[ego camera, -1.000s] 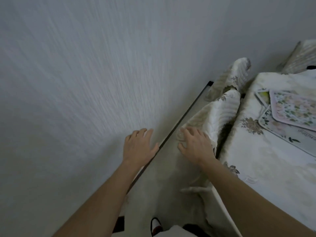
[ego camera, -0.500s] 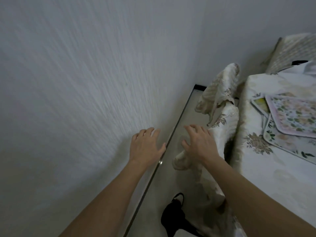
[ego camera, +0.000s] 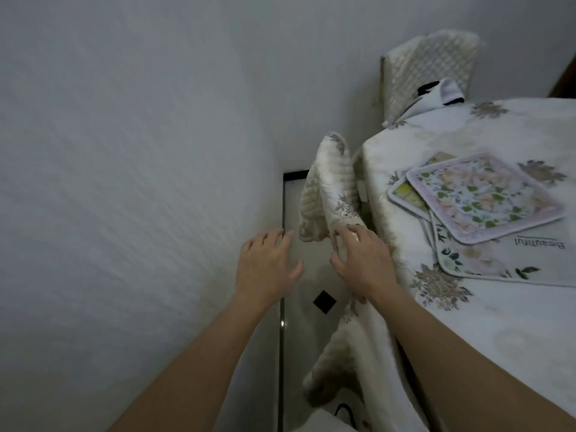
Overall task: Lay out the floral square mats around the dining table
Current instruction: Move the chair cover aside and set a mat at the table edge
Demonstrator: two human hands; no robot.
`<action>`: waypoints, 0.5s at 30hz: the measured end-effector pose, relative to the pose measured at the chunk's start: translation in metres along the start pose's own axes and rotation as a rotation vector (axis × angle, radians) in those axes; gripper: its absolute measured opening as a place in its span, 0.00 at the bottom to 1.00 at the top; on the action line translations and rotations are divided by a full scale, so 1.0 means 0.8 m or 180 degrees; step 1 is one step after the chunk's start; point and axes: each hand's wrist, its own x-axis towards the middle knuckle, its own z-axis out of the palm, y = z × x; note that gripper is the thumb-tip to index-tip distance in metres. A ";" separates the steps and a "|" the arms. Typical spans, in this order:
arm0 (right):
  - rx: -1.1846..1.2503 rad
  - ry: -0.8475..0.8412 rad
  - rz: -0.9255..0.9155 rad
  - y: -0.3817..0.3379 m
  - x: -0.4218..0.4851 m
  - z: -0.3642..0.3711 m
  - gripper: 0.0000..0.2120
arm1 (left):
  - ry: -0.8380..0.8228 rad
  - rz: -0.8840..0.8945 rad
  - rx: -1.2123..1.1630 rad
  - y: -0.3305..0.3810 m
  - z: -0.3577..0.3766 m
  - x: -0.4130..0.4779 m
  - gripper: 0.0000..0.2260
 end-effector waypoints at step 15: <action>-0.0446 0.0305 0.2183 0.206 -0.010 -0.053 0.26 | -0.0258 0.2205 -0.0722 0.207 0.118 0.245 0.25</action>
